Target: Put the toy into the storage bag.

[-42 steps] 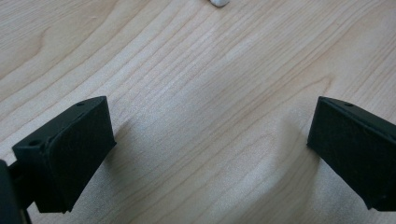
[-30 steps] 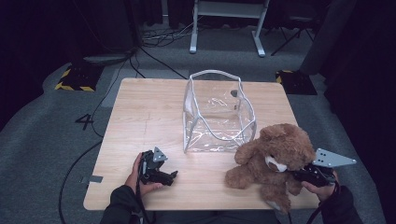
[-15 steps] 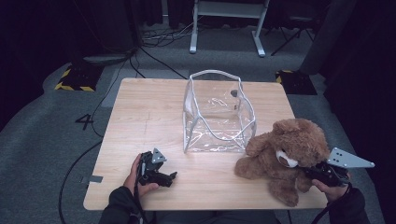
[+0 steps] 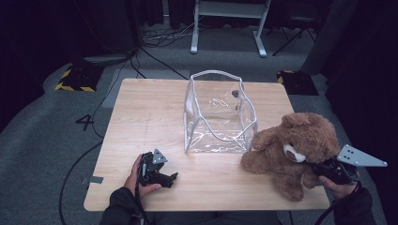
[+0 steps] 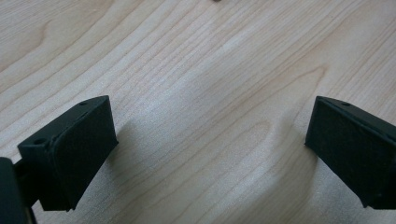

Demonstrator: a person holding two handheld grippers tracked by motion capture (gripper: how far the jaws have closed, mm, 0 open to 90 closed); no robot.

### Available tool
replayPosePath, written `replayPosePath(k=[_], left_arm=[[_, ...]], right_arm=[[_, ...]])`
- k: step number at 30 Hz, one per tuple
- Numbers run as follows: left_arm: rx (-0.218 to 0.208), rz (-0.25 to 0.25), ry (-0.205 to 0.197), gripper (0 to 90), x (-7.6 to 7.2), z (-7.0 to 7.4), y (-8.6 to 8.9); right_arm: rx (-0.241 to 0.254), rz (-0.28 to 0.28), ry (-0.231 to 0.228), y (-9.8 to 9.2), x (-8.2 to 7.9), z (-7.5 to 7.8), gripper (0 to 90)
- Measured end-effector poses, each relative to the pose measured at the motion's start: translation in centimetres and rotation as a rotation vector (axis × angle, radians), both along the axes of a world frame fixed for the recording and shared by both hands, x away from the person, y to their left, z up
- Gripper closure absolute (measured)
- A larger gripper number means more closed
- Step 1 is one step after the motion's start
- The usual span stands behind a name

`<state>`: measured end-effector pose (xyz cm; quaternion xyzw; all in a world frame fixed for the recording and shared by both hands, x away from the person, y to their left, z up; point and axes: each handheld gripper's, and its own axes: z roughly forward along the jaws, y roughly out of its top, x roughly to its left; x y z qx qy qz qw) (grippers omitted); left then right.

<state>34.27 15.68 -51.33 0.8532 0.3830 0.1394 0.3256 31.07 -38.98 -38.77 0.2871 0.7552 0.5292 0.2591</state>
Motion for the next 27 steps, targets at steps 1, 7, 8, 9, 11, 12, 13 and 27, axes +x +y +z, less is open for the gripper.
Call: replayPosePath(k=[1,7,8,9,11,12,13,27], left_arm=[[0.0,0.0,0.0,1.8,0.0,0.0,0.0],[-0.001,0.0,0.001,1.6,0.0,0.0,0.0],[0.001,-0.002,0.001,1.2,0.1,0.0,0.0],[0.001,-0.002,0.001,1.2,0.1,0.0,0.0],[0.001,-0.004,0.001,1.1,0.1,0.0,0.0],[0.001,-0.004,0.001,1.1,0.1,0.0,0.0],[0.002,-0.006,-0.001,1.0,0.1,0.0,0.0],[-0.004,0.002,0.004,0.7,0.2,0.0,-0.1]], right_arm=[[0.0,0.0,0.0,0.0,0.0,0.0,63.1],[0.008,-0.021,-0.044,-0.3,-0.1,1.8,63.1],[0.011,-0.029,-0.052,-0.4,-0.1,2.3,63.1],[0.011,-0.029,-0.052,-0.4,-0.1,2.3,63.1],[0.007,-0.036,-0.062,-0.5,-0.1,2.8,63.1],[0.007,-0.041,-0.064,-0.6,-0.1,2.9,63.1],[0.004,-0.045,-0.07,-0.7,-0.2,3.1,63.1],[-0.014,-0.083,-0.119,-0.4,0.2,6.6,63.1]])
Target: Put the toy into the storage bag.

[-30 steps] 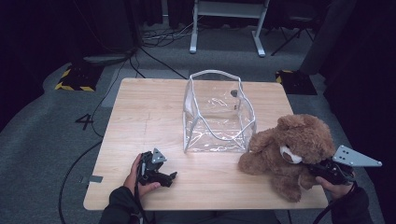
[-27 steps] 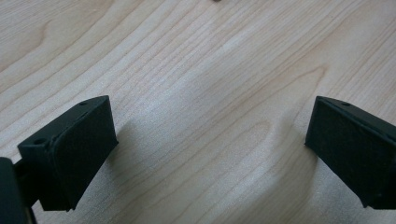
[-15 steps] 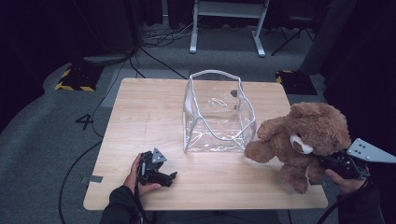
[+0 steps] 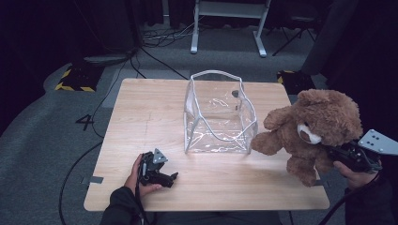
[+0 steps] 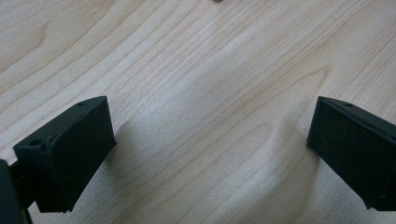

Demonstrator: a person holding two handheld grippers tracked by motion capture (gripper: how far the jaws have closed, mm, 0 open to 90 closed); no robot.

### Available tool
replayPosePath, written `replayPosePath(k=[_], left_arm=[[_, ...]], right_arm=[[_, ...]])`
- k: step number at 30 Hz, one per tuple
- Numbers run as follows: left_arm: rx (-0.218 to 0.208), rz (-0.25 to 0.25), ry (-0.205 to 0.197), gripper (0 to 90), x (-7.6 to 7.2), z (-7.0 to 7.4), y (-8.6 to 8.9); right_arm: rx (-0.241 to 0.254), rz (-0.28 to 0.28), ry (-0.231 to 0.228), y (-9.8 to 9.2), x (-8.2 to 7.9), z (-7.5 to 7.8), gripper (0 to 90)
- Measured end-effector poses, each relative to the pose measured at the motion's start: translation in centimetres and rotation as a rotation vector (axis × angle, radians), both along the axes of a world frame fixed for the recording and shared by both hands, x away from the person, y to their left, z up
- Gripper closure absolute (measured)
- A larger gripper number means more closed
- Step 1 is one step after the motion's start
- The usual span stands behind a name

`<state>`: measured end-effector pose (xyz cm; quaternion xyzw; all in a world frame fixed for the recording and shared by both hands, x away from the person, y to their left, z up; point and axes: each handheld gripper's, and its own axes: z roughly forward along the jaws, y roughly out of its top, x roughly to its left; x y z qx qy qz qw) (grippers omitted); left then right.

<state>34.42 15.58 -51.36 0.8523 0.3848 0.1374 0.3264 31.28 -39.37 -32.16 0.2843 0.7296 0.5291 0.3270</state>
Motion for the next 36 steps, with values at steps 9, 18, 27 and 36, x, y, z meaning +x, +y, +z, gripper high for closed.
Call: replayPosePath(k=[9,18,27,36], left_arm=[[-0.002,0.001,0.001,0.6,0.0,0.0,0.0],[-0.002,0.004,0.001,0.6,0.0,0.0,0.0],[0.001,0.003,-0.001,0.6,0.0,0.0,0.0],[0.0,0.005,0.001,0.5,0.0,0.0,-0.1]], right_arm=[[0.014,-0.001,-0.035,0.7,1.0,2.3,63.0],[0.019,-0.018,-0.06,1.1,1.8,4.2,63.1],[0.029,-0.052,-0.099,2.1,2.6,7.0,63.1],[0.034,-0.038,-0.118,3.6,3.6,9.1,63.1]])
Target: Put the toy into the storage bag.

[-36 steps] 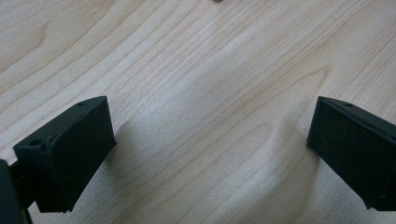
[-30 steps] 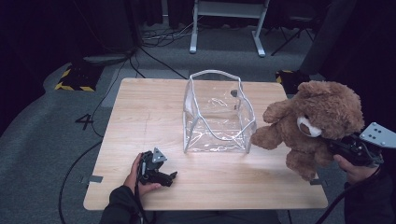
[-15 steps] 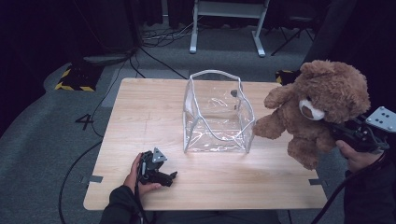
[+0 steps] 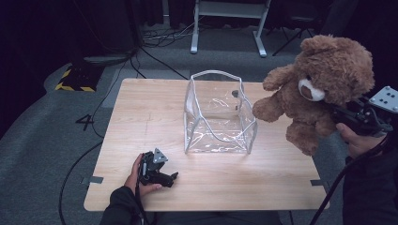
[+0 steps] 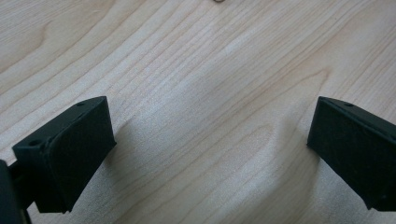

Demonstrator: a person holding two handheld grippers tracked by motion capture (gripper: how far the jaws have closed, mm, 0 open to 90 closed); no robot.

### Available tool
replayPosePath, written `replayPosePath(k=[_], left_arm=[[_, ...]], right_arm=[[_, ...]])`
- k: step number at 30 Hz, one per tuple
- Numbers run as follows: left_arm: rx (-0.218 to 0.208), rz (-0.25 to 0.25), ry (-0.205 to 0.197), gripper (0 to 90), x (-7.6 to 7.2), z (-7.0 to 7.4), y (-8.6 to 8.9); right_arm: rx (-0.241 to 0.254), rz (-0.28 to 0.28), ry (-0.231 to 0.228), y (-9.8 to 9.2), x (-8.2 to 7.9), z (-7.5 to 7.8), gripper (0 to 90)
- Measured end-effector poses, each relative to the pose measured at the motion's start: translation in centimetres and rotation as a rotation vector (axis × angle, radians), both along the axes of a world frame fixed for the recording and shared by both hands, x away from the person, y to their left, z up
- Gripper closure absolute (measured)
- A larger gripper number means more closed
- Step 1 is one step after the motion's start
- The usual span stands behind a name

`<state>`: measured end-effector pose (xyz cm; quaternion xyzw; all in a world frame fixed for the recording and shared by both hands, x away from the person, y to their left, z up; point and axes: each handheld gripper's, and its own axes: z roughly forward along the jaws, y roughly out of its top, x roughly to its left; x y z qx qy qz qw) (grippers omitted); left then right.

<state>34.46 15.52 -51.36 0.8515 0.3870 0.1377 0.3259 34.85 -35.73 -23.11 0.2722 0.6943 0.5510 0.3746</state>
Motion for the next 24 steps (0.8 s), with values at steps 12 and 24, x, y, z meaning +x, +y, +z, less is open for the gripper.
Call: replayPosePath(k=[12,24], left_arm=[[0.004,-0.003,0.002,0.5,0.0,0.0,0.0],[0.005,-0.005,0.001,0.5,0.1,0.0,0.0]], right_arm=[[0.026,0.03,-0.012,2.7,1.5,1.9,63.1],[0.027,0.065,-0.017,7.2,3.0,3.3,63.1]])
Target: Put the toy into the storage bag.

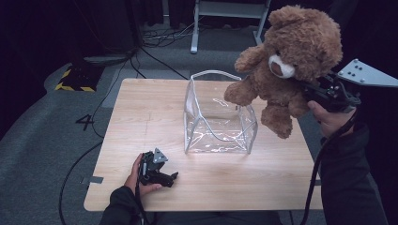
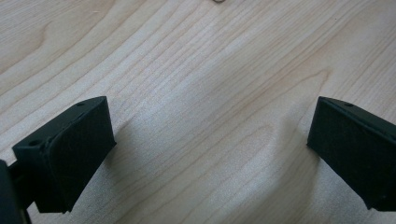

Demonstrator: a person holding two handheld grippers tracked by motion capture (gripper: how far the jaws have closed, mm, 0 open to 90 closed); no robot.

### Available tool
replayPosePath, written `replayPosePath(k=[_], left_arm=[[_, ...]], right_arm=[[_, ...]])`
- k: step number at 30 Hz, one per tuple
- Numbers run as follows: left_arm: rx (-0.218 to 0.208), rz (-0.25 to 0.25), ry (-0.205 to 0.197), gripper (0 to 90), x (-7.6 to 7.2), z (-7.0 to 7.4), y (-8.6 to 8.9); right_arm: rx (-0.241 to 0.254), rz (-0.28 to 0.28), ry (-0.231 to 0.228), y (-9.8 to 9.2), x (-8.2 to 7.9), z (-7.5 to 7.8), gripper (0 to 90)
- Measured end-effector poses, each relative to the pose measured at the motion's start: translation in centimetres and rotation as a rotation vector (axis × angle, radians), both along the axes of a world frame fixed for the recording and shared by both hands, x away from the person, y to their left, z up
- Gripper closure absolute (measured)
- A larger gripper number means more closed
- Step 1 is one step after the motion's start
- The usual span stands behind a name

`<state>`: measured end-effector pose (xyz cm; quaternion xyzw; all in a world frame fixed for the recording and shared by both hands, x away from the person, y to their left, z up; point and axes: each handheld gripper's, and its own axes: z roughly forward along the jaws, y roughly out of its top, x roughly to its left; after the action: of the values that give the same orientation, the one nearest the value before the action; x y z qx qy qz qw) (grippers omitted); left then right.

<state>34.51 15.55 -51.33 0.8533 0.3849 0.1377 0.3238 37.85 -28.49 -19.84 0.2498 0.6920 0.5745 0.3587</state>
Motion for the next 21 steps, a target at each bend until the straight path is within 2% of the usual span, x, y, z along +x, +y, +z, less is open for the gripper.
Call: replayPosePath(k=[1,11,21], left_arm=[[0.0,0.0,0.0,0.5,0.0,0.0,0.0],[0.001,-0.001,0.0,0.5,0.0,0.0,0.0],[0.001,-0.001,-0.001,0.5,0.0,0.0,0.0]], right_arm=[[-0.008,0.003,0.0,0.9,0.2,0.0,63.1],[-0.027,0.028,0.016,4.5,1.3,-0.3,63.0],[-0.036,0.041,0.012,6.8,1.7,0.0,63.0]])
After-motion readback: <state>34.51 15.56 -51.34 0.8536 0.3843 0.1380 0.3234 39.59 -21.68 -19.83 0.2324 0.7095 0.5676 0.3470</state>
